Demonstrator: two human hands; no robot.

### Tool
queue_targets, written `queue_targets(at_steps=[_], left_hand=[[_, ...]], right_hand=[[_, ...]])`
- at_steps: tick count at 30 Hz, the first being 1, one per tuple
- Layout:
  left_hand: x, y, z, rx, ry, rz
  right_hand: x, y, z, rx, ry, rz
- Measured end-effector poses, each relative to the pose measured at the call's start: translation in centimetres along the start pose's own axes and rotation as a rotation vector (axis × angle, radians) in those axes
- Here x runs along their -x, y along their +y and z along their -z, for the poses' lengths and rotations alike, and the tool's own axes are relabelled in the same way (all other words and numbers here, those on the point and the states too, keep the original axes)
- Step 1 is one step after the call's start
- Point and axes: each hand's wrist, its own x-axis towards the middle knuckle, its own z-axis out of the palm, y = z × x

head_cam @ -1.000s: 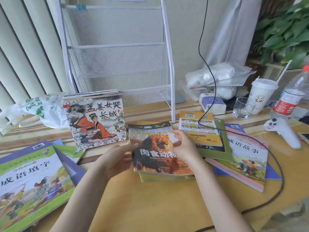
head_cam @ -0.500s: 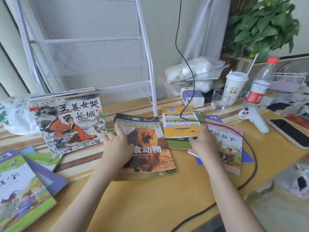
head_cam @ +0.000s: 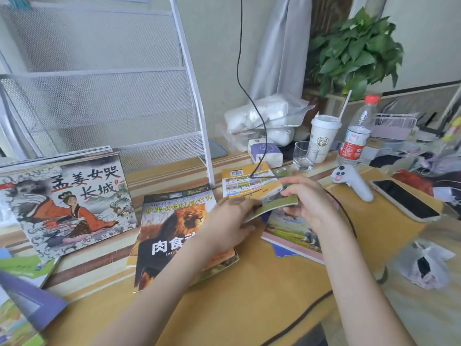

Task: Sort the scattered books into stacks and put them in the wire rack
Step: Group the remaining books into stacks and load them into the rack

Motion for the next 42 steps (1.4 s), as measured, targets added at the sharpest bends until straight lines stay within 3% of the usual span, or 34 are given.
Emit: queue_targets(at_steps=[7, 9, 13, 15, 19, 22, 26, 28, 31, 33, 35, 37, 42], left_hand=[[-0.6, 0.2, 2.3, 0.017, 0.193, 0.087], [-1.3, 0.5, 3.2, 0.054, 0.135, 0.121], [-3.3, 0.5, 4.4, 0.24, -0.125, 0.1], [-4.0, 0.8, 4.7, 0.268, -0.139, 0.08], [-4.1, 2.1, 5.1, 0.214, 0.145, 0.108], [-4.0, 2.1, 6.2, 0.176, 0.434, 0.23], [-4.1, 1.3, 8.7, 0.502, 0.663, 0.187], [-4.1, 1.0, 10.1, 0.665, 0.754, 0.189], [-4.2, 0.0, 11.2, 0.851, 0.865, 0.239], [-3.4, -0.7, 11.3, 1.043, 0.759, 0.304], [-1.4, -1.9, 11.1, 1.052, 0.59, 0.416], [1.8, -4.2, 10.6, 0.923, 0.445, 0.572], [10.4, -8.9, 8.8, 0.4, 0.164, 0.962]], right_hand=[[-0.1, -3.1, 0.0, -0.045, -0.059, 0.09], [-0.5, -3.3, 0.0, -0.088, -0.006, 0.107], [-1.1, -3.4, 0.1, -0.103, 0.091, 0.168], [-1.3, -3.4, 0.2, -0.069, 0.136, 0.225], [-1.7, -3.8, 0.7, -0.093, 0.127, 0.387], [-2.3, -3.7, 1.5, 0.129, 0.166, 0.513], [-2.5, -2.7, 2.0, 0.485, 0.323, 0.722], [-2.3, -2.7, 1.7, 0.504, 0.365, 0.746], [-1.7, -2.8, 0.5, 0.371, 0.266, 0.789], [-1.3, -3.0, -0.5, 0.23, 0.258, 0.754], [-1.4, -2.7, -1.8, 0.183, 0.271, 0.68], [-2.0, -1.8, -3.7, 0.285, 0.21, 0.54], [-2.1, 3.7, -9.6, 0.64, -0.141, 0.272]])
